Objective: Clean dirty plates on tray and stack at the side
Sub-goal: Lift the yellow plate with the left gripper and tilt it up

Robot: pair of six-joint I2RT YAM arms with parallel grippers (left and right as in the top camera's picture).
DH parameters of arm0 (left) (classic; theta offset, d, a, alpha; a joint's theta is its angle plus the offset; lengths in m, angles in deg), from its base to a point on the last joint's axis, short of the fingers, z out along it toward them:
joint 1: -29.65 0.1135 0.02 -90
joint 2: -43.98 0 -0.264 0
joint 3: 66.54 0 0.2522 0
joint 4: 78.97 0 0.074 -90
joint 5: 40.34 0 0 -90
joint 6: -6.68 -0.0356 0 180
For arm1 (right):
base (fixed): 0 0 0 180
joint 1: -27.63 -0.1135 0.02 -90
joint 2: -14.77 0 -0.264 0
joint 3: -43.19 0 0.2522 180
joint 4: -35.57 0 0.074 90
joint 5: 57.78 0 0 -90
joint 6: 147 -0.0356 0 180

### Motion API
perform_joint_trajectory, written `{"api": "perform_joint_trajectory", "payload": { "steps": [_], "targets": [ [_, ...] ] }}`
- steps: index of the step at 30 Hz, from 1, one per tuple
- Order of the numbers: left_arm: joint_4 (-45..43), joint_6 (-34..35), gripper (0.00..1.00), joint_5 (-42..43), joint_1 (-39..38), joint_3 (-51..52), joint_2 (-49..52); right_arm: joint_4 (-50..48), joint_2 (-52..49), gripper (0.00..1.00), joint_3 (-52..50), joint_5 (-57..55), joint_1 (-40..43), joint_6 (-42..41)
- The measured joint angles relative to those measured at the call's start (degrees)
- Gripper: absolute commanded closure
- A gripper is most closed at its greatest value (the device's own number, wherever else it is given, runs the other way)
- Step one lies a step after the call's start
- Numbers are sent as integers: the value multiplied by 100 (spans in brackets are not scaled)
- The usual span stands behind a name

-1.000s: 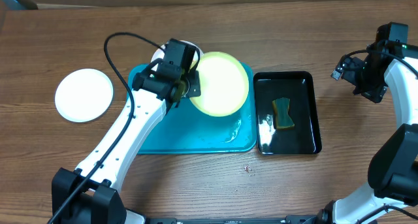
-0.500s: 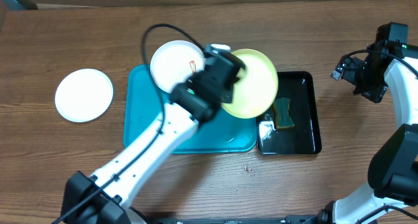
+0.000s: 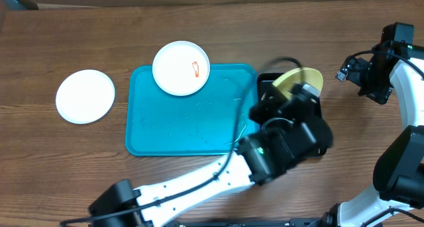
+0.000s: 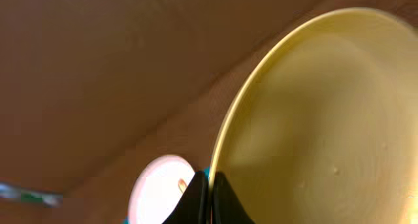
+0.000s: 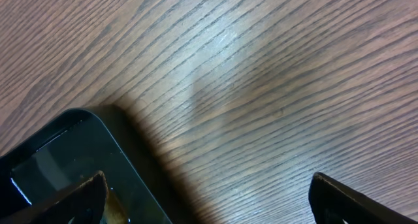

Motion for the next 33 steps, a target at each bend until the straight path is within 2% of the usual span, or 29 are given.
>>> {"api": "perform_joint_trajectory", "payload": {
  "steps": [5, 8, 16, 19, 24, 29, 33],
  "targets": [
    [-824, -1198, 96, -741, -256, -9, 319, -9, 0, 0, 0, 0, 0, 2],
    [-1082, -1569, 96, -1012, -260, -9, 391, -4, 0, 0, 0, 0, 0, 0],
    [-1180, -1777, 96, -1362, -251, -9, 398, -4, 0, 0, 0, 0, 0, 0],
    [-1043, -1499, 96, -1373, -221, -9, 398, -2, 0, 0, 0, 2, 0, -2],
    [-380, -660, 96, -1036, -11, -20, 398, -4, 0, 0, 0, 0, 2, 0],
    [544, 629, 96, -92, 481, -33, 400, -2, 0, 0, 0, 0, 0, 0],
    [1228, 1620, 96, 1086, 1231, -37, 400, -4, 0, 0, 0, 0, 0, 0]
  ]
}}
